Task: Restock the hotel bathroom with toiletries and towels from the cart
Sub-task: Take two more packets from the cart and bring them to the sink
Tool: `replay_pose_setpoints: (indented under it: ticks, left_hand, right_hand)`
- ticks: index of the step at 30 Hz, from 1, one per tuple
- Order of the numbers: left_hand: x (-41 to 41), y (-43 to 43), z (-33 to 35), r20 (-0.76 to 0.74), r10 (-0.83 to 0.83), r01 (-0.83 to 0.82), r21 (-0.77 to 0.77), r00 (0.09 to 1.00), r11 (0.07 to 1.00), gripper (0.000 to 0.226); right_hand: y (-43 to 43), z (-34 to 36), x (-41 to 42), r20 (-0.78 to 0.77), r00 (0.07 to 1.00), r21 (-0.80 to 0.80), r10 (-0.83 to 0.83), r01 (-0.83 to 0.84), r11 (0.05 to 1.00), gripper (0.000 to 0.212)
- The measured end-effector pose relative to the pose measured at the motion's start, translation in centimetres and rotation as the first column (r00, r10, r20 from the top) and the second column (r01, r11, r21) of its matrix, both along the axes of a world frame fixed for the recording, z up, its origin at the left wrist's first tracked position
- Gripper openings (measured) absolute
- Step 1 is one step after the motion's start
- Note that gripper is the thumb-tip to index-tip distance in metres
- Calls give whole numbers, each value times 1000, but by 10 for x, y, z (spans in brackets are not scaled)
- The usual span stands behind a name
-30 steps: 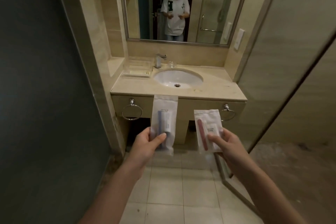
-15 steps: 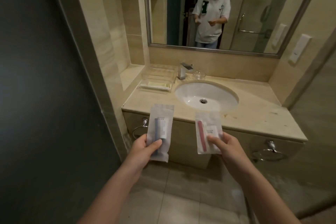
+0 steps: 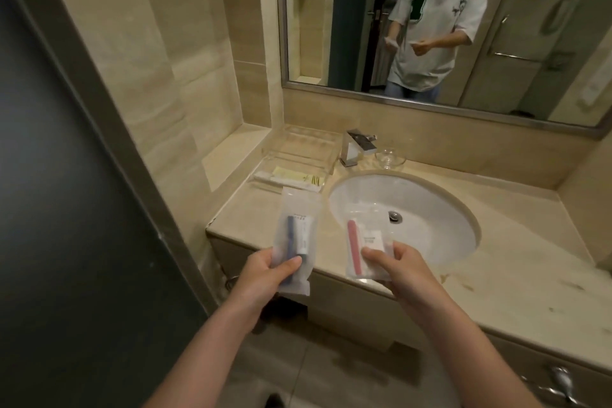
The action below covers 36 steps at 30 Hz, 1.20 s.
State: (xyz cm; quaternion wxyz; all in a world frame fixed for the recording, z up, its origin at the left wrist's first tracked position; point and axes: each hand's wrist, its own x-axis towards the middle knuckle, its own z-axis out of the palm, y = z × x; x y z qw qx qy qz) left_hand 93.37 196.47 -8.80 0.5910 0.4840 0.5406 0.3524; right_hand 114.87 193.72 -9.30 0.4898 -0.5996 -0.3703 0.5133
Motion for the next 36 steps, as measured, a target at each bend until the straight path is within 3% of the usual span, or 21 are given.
replay_pose_setpoints:
  ticks: [15, 27, 30, 33, 36]
  left_hand:
    - [8, 265, -38, -19, -106, 105, -27, 994, 994, 11]
    - [4, 364, -76, -138, -157, 135, -154, 978, 979, 4]
    - [-1, 379, -85, -168, -119, 93, -154, 979, 984, 6]
    - [-5, 389, -96, -258, -16, -10, -101, 966, 995, 23]
    - [-9, 397, -107, -319, 55, -79, -61, 946, 995, 15]
  right_hand:
    - [242, -19, -36, -119, 985, -41, -128, 124, 992, 10]
    - [363, -64, -59, -88, 982, -194, -168, 148, 970, 16]
    - [387, -83, -66, -96, 979, -251, -182, 153, 956, 19]
    - [410, -102, -76, -67, 983, -281, -172, 147, 948, 15]
    - [430, -119, -87, 2, 989, -303, -150, 144, 942, 8]
